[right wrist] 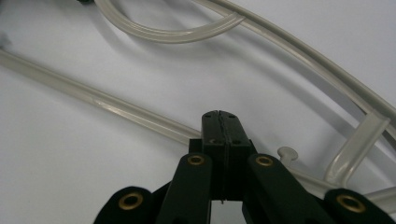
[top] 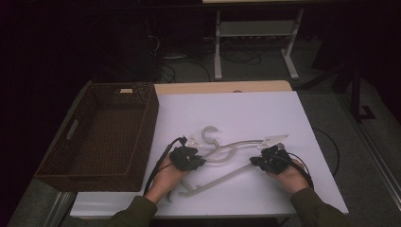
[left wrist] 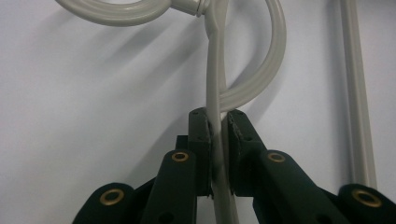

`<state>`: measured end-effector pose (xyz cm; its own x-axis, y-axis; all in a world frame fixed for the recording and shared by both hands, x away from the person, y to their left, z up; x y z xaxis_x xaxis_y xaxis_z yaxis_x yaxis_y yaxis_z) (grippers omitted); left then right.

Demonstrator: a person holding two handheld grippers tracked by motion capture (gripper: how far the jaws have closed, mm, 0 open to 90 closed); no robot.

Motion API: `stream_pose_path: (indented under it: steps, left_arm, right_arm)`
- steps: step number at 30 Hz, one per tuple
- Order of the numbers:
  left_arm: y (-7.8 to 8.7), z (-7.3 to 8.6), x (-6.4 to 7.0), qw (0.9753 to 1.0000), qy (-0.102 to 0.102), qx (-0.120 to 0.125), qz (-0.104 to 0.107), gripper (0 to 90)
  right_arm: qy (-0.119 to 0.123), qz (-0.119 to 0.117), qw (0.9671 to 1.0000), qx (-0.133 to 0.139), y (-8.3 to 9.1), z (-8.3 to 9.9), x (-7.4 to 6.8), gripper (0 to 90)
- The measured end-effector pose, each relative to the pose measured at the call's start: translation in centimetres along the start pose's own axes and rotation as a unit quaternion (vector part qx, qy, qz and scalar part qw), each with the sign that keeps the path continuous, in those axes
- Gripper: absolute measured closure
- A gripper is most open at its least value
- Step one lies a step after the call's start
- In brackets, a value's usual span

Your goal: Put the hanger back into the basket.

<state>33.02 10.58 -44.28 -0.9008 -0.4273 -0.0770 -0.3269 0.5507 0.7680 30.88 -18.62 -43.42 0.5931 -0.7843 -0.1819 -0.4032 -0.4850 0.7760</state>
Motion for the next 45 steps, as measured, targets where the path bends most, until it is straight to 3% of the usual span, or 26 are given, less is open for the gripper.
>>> stream_pose_path:
  steps: [7,12,15,17,18,19,20,26,39,45]
  left_arm:
    - [0.1,-0.2,0.1,0.9999,0.000,-0.001,-0.012,82.3]
    - [0.2,-0.2,0.2,0.9999,0.002,0.003,-0.014,82.4]
    - [0.5,-0.3,0.2,0.9998,-0.002,0.002,-0.017,82.5]
    - [0.6,-0.4,0.1,0.9998,-0.003,0.003,-0.019,82.5]
    - [0.7,-0.5,0.1,0.9998,-0.007,0.002,-0.020,82.5]
    - [0.8,-0.5,0.1,0.9998,-0.007,0.002,-0.019,82.5]
    - [1.0,-0.6,0.1,0.9997,-0.008,0.002,-0.021,82.6]
    - [1.6,-0.8,0.0,0.9997,-0.003,0.005,-0.023,82.6]
    - [4.4,-2.0,-0.9,0.9990,0.016,0.027,-0.031,82.7]
    - [6.1,-2.9,-1.8,0.9987,0.022,0.031,-0.035,82.7]
  right_arm:
    - [0.003,-0.006,0.9999,0.008,0.2,-0.1,-0.1,89.8]
    - [-0.001,-0.020,0.9989,0.042,1.2,-0.3,-0.1,87.0]
    - [0.001,-0.028,0.9979,0.059,1.7,-0.2,0.0,77.0]
    - [-0.006,-0.030,0.9965,0.078,2.2,-0.2,0.0,63.3]
    - [-0.006,-0.030,0.9965,0.078,2.2,-0.2,0.0,63.3]
    - [-0.011,-0.031,0.9957,0.086,2.4,-0.2,-0.1,58.1]
    - [-0.017,-0.031,0.9940,0.104,2.9,0.0,-0.1,46.2]
    - [-0.035,-0.028,0.9895,0.138,4.0,1.0,-0.4,21.4]
    - [-0.052,-0.024,0.9817,0.181,5.8,3.3,-0.1,11.1]
    - [-0.056,-0.020,0.9804,0.188,6.3,4.1,0.1,10.6]
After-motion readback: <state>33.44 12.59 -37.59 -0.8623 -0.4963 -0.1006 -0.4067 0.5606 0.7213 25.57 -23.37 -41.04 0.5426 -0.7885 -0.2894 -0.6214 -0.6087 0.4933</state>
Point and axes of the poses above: each handheld gripper's, and its own axes: y roughly backward along the jaws, z roughly out of its underside, x roughly to its right, the point moved 1 cm from there along -y, roughly forward along the jaws, and after that the axes turned 12 degrees about -y, right-handed, at the moved point
